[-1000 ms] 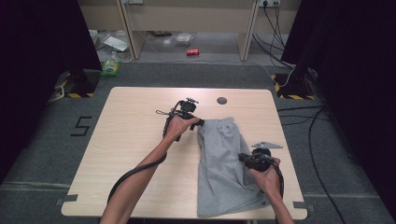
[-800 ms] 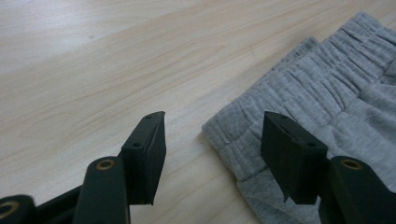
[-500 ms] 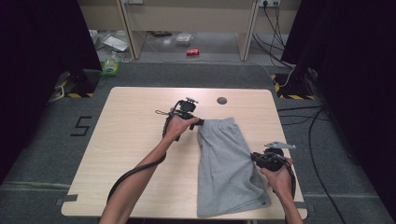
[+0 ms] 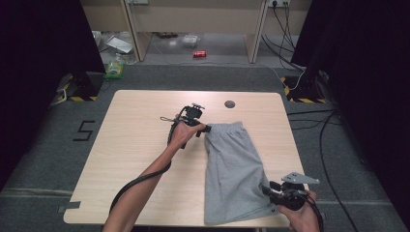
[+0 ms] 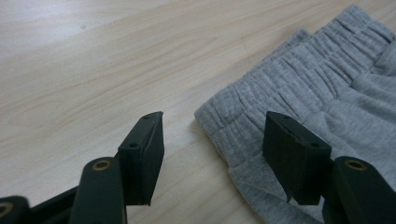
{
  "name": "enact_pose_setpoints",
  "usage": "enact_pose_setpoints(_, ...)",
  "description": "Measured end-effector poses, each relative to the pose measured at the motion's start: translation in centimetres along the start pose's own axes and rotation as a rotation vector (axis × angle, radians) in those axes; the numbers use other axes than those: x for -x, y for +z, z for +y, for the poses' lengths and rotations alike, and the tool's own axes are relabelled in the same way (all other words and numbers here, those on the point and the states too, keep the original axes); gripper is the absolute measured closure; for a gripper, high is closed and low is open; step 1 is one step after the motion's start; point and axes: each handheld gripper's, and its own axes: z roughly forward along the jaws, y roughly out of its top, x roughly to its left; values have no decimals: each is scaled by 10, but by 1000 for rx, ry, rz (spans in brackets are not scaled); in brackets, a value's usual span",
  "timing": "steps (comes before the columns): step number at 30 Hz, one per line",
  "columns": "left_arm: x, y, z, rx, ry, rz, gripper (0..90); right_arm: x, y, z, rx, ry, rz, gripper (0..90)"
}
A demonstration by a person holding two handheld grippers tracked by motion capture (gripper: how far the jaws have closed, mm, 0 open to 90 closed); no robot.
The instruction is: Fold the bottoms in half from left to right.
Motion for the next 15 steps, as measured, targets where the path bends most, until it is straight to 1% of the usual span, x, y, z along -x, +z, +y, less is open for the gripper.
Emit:
enact_pose_setpoints(1, -1, 1, -1, 0, -3, 3, 383, -1, -1, -3, -3, -3, 11, 580)
enact_pose_setpoints(4, -3, 3, -2, 5, -20, -1, 381, -4, -2, -7, -7, -32, 14, 584)
enact_pose_setpoints(6, -4, 3, -3, 7, -18, -1, 381, -6, -3, -10, -7, -31, 27, 590)
enact_pose_setpoints(8, -5, 2, -3, 12, -19, 3, 381, -7, -5, -10, 9, -38, 39, 585)
enact_pose_setpoints(9, -5, 2, -3, 12, -20, 4, 382, -8, -6, -10, 18, -40, 40, 582)
enact_pose_setpoints(11, -4, 2, -3, 10, -18, 5, 384, -9, -7, -9, 14, -51, 39, 594)
enact_pose_setpoints(12, -4, 2, -4, 11, -19, 5, 384, -9, -7, -9, 10, -64, 37, 632)
enact_pose_setpoints(13, -4, 2, -4, 11, -19, 5, 386, -10, -6, -10, -6, -72, 38, 674)
enact_pose_setpoints(15, -4, 3, -4, 11, -20, 5, 387, -9, -4, -13, -27, -65, 41, 771)
